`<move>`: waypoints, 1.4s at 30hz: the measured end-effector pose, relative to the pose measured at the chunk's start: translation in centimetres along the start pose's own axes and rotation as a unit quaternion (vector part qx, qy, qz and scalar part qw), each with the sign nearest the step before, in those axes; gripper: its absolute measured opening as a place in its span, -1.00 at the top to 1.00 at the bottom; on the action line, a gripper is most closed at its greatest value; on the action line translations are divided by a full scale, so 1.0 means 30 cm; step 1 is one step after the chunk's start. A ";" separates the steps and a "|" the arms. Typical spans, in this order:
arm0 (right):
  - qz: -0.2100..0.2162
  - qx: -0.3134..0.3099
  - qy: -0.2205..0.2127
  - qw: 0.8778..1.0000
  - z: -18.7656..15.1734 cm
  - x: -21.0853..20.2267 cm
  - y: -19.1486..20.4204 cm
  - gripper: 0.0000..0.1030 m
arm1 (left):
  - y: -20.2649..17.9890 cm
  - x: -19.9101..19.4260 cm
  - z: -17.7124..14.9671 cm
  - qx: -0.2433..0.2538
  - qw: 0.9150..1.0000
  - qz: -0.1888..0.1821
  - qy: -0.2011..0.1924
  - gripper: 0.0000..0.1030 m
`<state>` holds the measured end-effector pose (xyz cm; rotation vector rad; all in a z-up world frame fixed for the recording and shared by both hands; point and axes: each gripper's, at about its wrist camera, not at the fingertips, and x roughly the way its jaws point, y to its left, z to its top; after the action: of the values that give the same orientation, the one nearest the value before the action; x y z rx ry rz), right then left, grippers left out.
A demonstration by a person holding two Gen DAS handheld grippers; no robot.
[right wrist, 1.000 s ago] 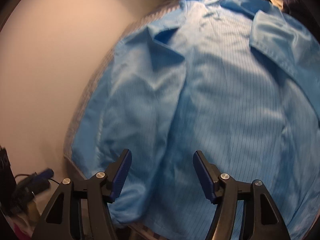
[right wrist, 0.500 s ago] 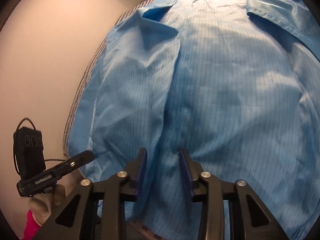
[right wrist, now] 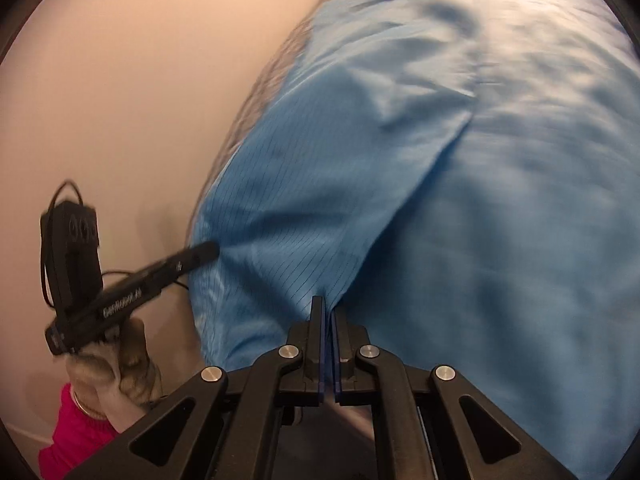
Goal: Fold large clothes
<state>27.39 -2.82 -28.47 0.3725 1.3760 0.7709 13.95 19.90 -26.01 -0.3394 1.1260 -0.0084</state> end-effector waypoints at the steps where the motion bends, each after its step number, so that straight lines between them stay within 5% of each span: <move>1: -0.002 -0.011 0.003 1.000 0.005 0.027 0.037 1.00 | 0.020 -0.002 -0.001 -0.005 1.000 0.002 0.000 1.00; 10: -0.040 -0.051 0.025 0.998 0.000 0.075 0.092 1.00 | 0.057 0.070 -0.026 -0.006 1.000 0.016 0.009 1.00; 17: -0.067 -0.054 0.006 0.996 -0.008 -0.032 0.043 0.98 | 0.051 0.059 -0.023 -0.021 0.999 -0.031 0.021 1.00; 21: -0.064 -0.051 -0.041 0.996 0.026 -0.123 0.026 0.40 | 0.069 0.043 -0.018 -0.019 0.999 -0.014 0.025 1.00; 25: -0.050 -0.051 -0.075 0.995 0.109 -0.143 0.033 0.38 | 0.088 0.019 -0.009 -0.030 0.999 -0.014 0.012 0.89; 28: -0.068 -0.076 -0.091 0.991 0.185 -0.094 0.084 0.38 | 0.117 0.012 0.012 -0.052 0.999 -0.016 -0.004 0.35; 36: -0.138 -0.104 -0.110 0.979 0.405 0.117 0.138 0.38 | 0.157 0.051 0.064 -0.078 0.996 -0.040 -0.008 0.14; 42: -0.129 -0.091 -0.078 0.984 0.477 0.295 0.160 0.38 | 0.154 0.104 0.099 -0.073 0.997 -0.028 -0.009 0.14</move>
<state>39.92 9.38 -29.13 0.1054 1.1684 0.6326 17.18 24.50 -28.86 -0.5001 1.1008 0.0267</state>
